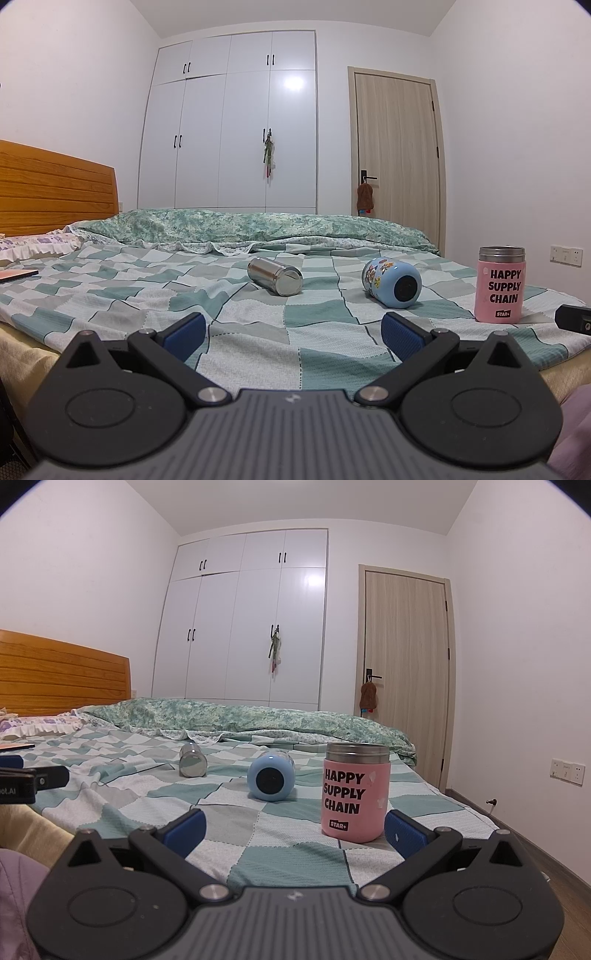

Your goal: Flip cup upright

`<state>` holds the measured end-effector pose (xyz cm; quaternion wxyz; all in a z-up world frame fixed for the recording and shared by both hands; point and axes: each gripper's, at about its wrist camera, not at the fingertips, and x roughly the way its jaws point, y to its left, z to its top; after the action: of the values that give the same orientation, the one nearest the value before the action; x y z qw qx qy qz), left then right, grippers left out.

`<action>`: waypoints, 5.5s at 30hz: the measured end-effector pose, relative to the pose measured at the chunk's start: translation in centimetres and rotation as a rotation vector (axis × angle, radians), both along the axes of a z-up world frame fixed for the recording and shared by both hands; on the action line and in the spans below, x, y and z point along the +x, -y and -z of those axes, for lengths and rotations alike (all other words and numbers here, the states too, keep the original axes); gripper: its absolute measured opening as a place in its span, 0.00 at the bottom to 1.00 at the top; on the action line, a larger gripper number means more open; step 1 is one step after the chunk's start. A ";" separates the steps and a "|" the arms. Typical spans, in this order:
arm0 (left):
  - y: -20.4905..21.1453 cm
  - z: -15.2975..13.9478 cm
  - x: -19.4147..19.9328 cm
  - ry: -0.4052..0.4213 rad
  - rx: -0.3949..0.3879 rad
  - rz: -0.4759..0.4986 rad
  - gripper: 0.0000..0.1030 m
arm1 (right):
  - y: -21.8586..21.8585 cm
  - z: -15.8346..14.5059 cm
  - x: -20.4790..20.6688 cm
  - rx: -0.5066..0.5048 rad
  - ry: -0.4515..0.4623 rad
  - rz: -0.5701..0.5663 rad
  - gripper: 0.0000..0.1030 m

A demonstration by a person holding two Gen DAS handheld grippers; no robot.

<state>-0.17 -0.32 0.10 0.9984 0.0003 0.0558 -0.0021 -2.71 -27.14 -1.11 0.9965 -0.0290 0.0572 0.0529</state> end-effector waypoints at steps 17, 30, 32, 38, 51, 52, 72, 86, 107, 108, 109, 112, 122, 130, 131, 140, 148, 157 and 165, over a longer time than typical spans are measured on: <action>0.0 0.0 0.0 0.000 -0.001 0.000 1.00 | 0.0 0.1 0.0 -0.001 0.000 0.000 1.00; 0.0 0.0 0.0 0.000 -0.002 0.000 1.00 | 0.0 0.1 0.0 -0.002 0.000 0.000 1.00; 0.0 0.0 0.0 0.000 -0.002 0.000 1.00 | 0.0 0.1 0.0 -0.002 -0.001 -0.001 1.00; -0.1 0.0 0.0 0.001 -0.002 0.000 1.00 | 0.0 0.0 0.0 -0.002 0.000 0.000 1.00; -0.1 0.0 0.0 0.000 -0.002 0.000 1.00 | 0.0 0.0 -0.1 -0.003 0.000 -0.001 1.00; 0.0 -0.1 0.0 -0.003 -0.001 -0.001 1.00 | -0.1 0.0 -0.1 -0.004 -0.001 0.000 1.00; -1.5 -7.0 10.6 -0.011 0.051 0.127 1.00 | -5.5 -11.0 12.1 -0.052 -0.130 -0.106 1.00; -3.5 -5.5 26.0 -0.239 0.142 0.315 1.00 | -10.3 -10.6 31.8 -0.095 -0.460 0.015 1.00; -3.2 -2.6 35.0 -0.354 0.176 0.394 1.00 | -10.3 -1.8 44.6 -0.052 -0.822 0.181 0.83; -3.3 -3.0 34.6 -0.350 0.171 0.390 1.00 | -10.0 -2.1 44.1 -0.028 -0.819 0.174 0.83; -3.3 -3.4 34.0 -0.344 0.169 0.387 1.00 | -10.0 -2.5 43.5 -0.019 -0.812 0.166 0.83; -3.6 -4.9 31.7 -0.322 0.175 0.371 1.00 | -10.4 -4.1 41.2 -0.018 -0.794 0.135 0.83; -5.8 -7.7 21.0 -0.288 0.158 0.291 1.00 | -11.9 -8.3 30.0 0.036 -0.787 0.026 0.83; -7.4 -6.3 13.6 -0.329 0.147 0.252 1.00 | -13.8 -5.8 24.2 0.087 -0.850 0.008 0.83; -7.5 -6.1 13.0 -0.332 0.146 0.248 1.00 | -14.0 -5.5 24.0 0.091 -0.855 0.011 0.83; -7.9 -4.6 11.4 -0.353 0.136 0.232 1.00 | -15.1 -2.2 24.4 0.116 -0.853 0.131 0.83; -7.3 -4.6 10.6 -0.351 0.136 0.238 1.00 | -13.6 -4.0 22.7 0.148 -0.786 0.070 0.99; -4.6 -5.9 9.0 -0.333 0.143 0.250 1.00 | -8.0 -8.9 15.5 0.115 -0.494 -0.115 1.00; -0.8 -6.5 7.8 -0.354 0.086 0.220 1.00 | -3.0 -8.0 11.1 0.016 -0.363 -0.176 1.00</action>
<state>7.68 0.47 6.56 0.9659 0.0485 0.2302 -0.1087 8.38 -24.11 6.91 0.9616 -0.0162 0.2325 0.1446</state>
